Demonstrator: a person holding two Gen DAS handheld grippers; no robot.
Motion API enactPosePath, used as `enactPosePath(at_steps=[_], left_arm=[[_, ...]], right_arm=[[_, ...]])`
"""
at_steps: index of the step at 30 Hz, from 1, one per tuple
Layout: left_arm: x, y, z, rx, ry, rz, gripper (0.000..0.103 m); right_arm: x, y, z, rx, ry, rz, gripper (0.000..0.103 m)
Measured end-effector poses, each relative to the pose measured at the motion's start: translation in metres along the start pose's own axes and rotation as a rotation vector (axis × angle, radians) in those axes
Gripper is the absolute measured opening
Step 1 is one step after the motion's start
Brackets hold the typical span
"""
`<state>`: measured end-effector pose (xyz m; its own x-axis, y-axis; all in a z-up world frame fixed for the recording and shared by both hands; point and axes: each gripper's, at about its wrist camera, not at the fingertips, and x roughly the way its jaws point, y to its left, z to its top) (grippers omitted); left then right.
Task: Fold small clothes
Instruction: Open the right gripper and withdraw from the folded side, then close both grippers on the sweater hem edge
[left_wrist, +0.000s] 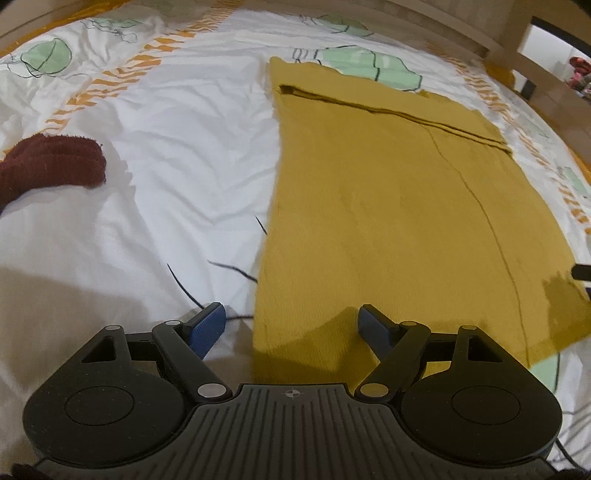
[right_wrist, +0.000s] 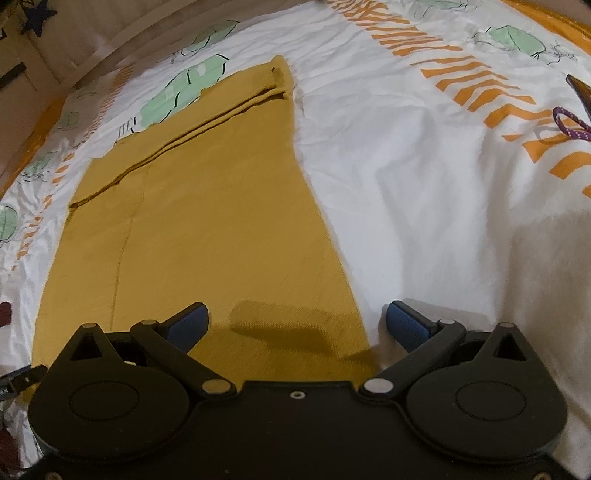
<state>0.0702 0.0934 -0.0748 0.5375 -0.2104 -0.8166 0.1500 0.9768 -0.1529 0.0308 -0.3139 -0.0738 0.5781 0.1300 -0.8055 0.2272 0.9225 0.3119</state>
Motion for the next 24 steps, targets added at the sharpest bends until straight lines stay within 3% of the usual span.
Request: enactPosePath(at_steps=[6,14,24], left_arm=[[-0.003,-0.001,-0.006,0.014,0.015,-0.047,0.075],[-0.006,-0.001,-0.013,0.002,0.028,-0.124,0.047],[-0.006,0.003,-0.014,-0.034,0.037,-0.166,0.043]], right_arm=[[-0.003,-0.005,0.004,0.002,0.049,0.055,0.103],[-0.004,-0.009,0.008,-0.030,0.140,0.117,0.103],[0.001,-0.012,0.013,-0.038,0.190,0.135,0.103]])
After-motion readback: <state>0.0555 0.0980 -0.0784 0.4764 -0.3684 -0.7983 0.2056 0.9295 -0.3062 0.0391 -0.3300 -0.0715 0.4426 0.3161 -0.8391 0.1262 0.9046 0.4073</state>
